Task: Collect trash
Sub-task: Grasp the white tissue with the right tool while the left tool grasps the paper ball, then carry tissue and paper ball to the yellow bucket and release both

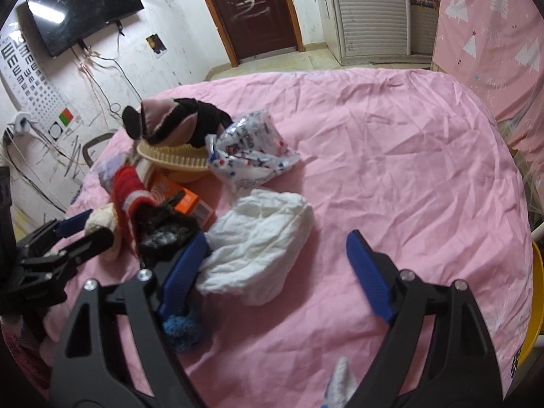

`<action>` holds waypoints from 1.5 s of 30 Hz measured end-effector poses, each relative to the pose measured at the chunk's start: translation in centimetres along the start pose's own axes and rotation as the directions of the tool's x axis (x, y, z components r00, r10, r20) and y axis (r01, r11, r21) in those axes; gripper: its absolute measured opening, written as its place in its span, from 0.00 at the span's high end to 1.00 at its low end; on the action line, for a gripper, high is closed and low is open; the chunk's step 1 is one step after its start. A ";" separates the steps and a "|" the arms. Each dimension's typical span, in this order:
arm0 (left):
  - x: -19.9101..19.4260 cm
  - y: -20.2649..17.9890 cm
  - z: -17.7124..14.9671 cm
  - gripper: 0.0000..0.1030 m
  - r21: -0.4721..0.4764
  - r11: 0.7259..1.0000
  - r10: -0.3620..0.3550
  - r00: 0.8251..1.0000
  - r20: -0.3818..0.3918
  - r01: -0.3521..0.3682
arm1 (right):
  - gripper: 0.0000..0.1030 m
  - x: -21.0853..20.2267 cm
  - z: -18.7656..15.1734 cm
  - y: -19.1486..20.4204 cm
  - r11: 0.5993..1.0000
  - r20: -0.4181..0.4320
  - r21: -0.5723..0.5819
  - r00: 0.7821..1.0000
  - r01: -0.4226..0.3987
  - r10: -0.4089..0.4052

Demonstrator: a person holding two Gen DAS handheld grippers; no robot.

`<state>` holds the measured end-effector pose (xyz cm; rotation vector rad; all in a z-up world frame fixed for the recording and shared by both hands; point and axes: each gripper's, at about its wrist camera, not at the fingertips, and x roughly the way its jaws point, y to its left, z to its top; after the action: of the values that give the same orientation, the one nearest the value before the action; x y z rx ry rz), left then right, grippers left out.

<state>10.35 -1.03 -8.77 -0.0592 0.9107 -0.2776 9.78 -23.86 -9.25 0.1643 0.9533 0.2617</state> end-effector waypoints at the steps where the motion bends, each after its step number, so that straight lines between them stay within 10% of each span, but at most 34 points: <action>1: 0.2 0.1 -0.1 0.32 -0.002 1.000 -0.005 1.000 -0.005 0.005 | 0.30 0.1 0.0 0.2 1.000 0.002 -0.009 1.000 0.009 -0.009; 5: 0.7 -0.1 -0.4 0.54 0.001 1.000 -0.023 0.999 -0.026 0.023 | 0.41 0.2 -0.1 0.6 0.999 0.014 -0.041 0.999 0.031 -0.031; 12: 0.6 -0.7 -0.7 0.56 -0.001 1.000 -0.026 0.999 -0.019 0.026 | 0.69 0.1 -0.1 0.1 0.999 0.029 -0.025 0.999 0.025 -0.024; 27: -3.4 -2.6 1.0 0.56 0.019 1.000 0.001 0.998 0.068 -0.002 | 0.69 -4.9 0.1 -2.9 0.999 0.158 0.037 0.987 0.010 -0.016; 45: -3.2 -14.3 3.7 0.56 0.169 0.975 -0.160 0.983 0.085 0.144 | 0.69 -12.2 -3.0 -13.2 0.973 0.293 0.222 0.947 0.067 -0.132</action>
<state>8.34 -14.24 -1.63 0.0075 0.7841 -0.4865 2.56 -40.01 -4.77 0.3397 0.6760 0.0372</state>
